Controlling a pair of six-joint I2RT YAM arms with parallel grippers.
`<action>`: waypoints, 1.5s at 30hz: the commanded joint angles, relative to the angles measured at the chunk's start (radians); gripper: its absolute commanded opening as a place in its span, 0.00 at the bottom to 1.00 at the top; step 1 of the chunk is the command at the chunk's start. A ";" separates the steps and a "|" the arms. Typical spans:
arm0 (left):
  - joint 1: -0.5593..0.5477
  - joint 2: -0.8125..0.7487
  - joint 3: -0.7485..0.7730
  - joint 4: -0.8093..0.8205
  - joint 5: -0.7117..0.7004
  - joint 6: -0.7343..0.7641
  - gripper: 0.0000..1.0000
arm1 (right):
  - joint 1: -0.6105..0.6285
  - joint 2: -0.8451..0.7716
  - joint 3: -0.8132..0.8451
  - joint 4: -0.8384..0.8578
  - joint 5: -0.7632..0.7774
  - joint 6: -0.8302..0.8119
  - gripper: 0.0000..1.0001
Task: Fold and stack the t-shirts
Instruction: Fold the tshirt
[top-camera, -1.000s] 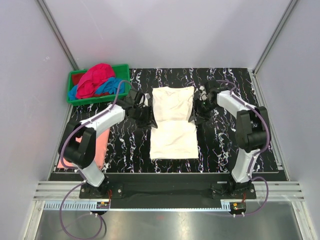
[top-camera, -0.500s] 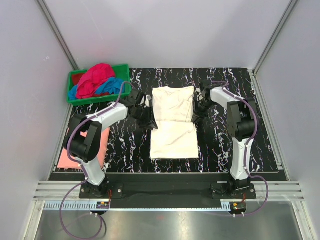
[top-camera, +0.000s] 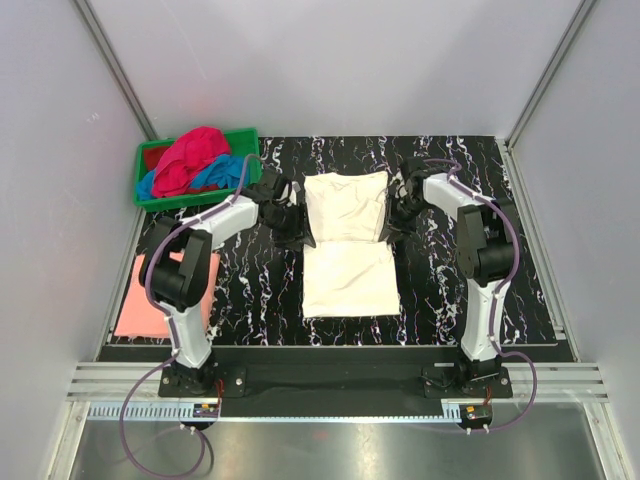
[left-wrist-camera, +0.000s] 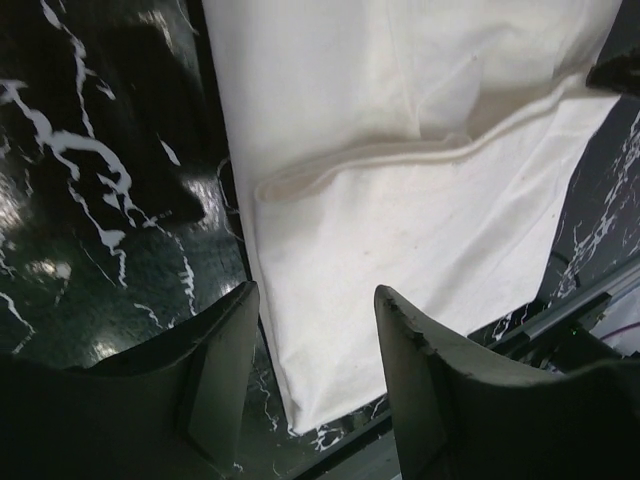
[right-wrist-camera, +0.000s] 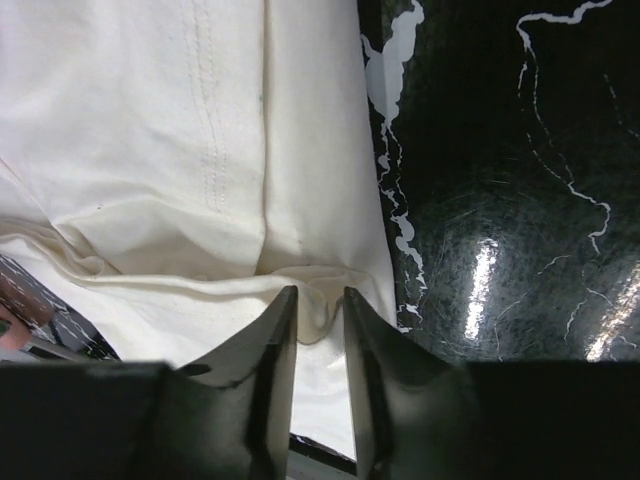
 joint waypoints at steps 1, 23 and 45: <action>0.021 0.065 0.073 -0.005 -0.011 0.034 0.55 | -0.001 -0.031 0.017 0.006 -0.020 -0.017 0.35; 0.045 0.128 0.079 0.024 0.020 0.006 0.25 | -0.017 -0.042 -0.043 0.016 0.006 -0.080 0.41; 0.062 0.064 0.036 0.035 -0.028 -0.024 0.00 | -0.020 -0.136 -0.026 -0.005 0.030 -0.011 0.00</action>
